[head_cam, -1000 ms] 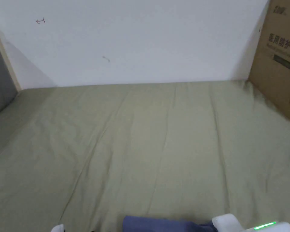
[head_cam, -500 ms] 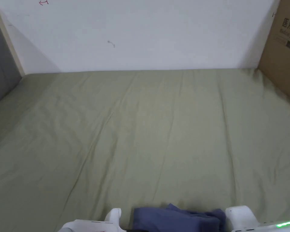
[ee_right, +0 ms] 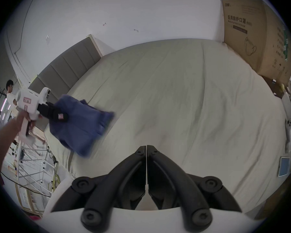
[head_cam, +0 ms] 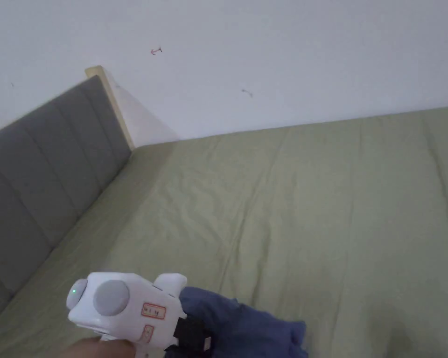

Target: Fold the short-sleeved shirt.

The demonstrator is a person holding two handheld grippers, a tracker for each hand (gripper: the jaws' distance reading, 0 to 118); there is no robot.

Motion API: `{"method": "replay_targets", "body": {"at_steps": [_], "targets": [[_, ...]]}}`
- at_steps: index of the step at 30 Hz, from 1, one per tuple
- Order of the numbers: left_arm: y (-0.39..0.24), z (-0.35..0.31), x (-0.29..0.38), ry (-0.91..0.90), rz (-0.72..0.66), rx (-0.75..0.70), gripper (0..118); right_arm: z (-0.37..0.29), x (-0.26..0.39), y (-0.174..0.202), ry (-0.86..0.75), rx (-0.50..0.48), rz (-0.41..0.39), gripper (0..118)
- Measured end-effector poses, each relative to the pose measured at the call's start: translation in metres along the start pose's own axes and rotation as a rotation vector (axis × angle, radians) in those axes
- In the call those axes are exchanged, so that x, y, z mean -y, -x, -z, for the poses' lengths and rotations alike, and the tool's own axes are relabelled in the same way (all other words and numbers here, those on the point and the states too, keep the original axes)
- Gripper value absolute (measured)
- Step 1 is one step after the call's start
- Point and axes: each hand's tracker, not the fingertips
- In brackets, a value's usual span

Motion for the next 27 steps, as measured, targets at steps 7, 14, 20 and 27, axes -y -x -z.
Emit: {"method": "replay_targets", "body": {"at_steps": [7,14,20,27], "targets": [[0.114,-0.003,0.013,0.175,0.022,-0.516,18,-0.006,0.004,0.004,0.013,0.037,0.005,0],[0.176,-0.021,0.032,0.143,-0.082,-0.663,47,-0.008,-0.001,0.001,0.02,0.065,0.034,0],[0.163,-0.056,0.039,0.036,-0.016,-0.731,115,-0.015,-0.005,0.006,0.002,0.055,0.036,0],[0.038,-0.084,0.067,-0.416,-0.057,-0.432,65,-0.038,-0.002,0.012,-0.063,0.038,0.036,0]]}}
